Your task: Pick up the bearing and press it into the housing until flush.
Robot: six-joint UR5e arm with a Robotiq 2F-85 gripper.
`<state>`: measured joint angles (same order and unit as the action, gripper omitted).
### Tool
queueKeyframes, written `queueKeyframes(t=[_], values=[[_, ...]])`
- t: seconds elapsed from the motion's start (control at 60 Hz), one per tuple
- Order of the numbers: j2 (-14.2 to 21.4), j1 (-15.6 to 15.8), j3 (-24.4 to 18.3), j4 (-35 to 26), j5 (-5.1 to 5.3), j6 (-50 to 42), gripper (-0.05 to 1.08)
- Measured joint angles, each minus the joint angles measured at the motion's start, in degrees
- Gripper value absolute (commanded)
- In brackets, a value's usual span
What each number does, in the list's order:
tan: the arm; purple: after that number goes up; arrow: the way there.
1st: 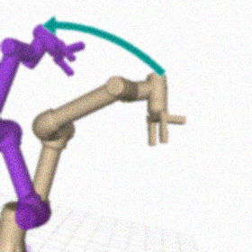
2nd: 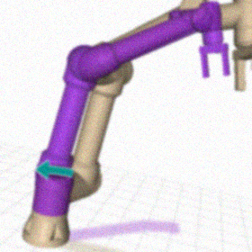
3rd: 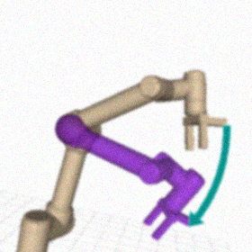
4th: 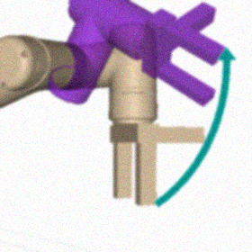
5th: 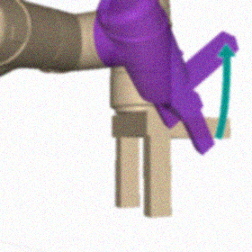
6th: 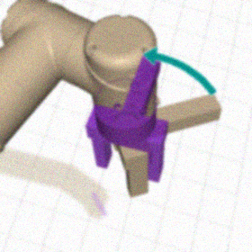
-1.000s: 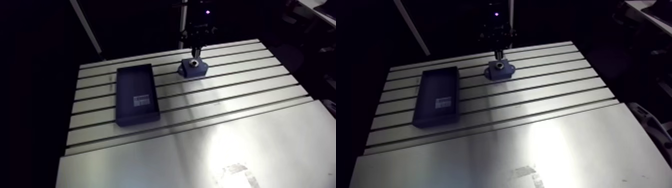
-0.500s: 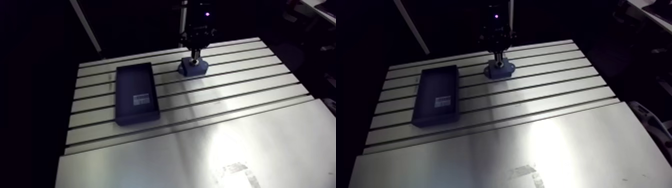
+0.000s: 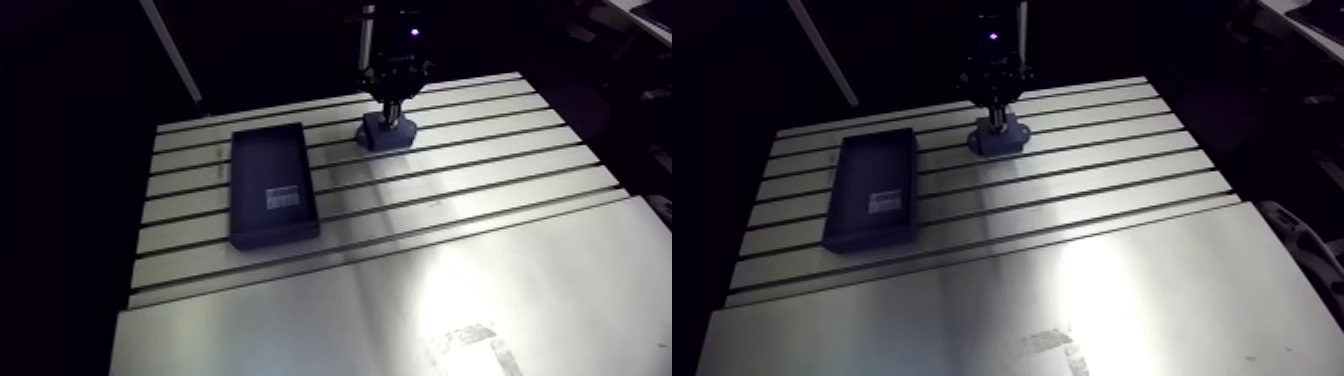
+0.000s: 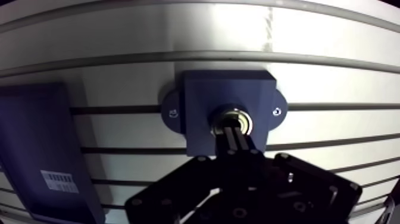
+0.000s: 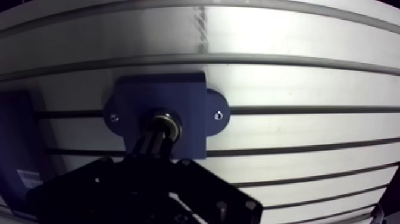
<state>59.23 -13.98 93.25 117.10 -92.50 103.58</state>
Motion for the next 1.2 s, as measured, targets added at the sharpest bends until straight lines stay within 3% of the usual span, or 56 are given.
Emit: queueKeyframes(t=[1.2], values=[[-0.73, 0.00, 0.17, 1.52, 0.16, 0.09, 0.94]])
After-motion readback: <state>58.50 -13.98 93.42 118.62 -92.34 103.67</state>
